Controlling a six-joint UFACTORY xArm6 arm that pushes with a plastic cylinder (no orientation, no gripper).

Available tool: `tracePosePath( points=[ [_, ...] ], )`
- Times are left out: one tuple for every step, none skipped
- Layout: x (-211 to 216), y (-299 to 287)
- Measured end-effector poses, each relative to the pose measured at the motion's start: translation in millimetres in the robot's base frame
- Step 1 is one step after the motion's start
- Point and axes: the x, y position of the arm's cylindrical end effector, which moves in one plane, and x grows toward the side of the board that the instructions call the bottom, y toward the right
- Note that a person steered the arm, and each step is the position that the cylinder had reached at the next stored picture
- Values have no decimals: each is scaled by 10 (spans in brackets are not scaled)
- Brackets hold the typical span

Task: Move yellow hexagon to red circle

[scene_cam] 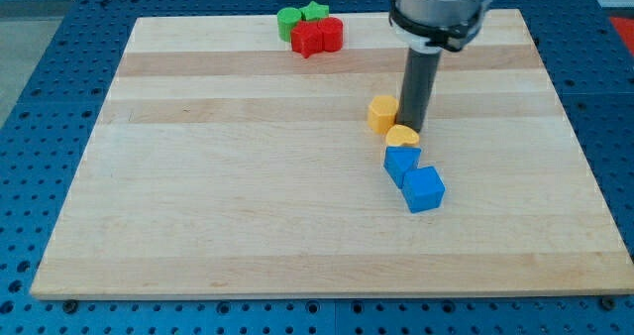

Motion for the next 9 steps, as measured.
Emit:
tracePosePath(
  points=[
    [-199, -251],
    [-285, -490],
    [-247, -596],
    [-247, -781],
    [-346, -923],
    [-348, -942],
    [-360, -990],
    [-262, -1168],
    [-227, -1407]
  ],
)
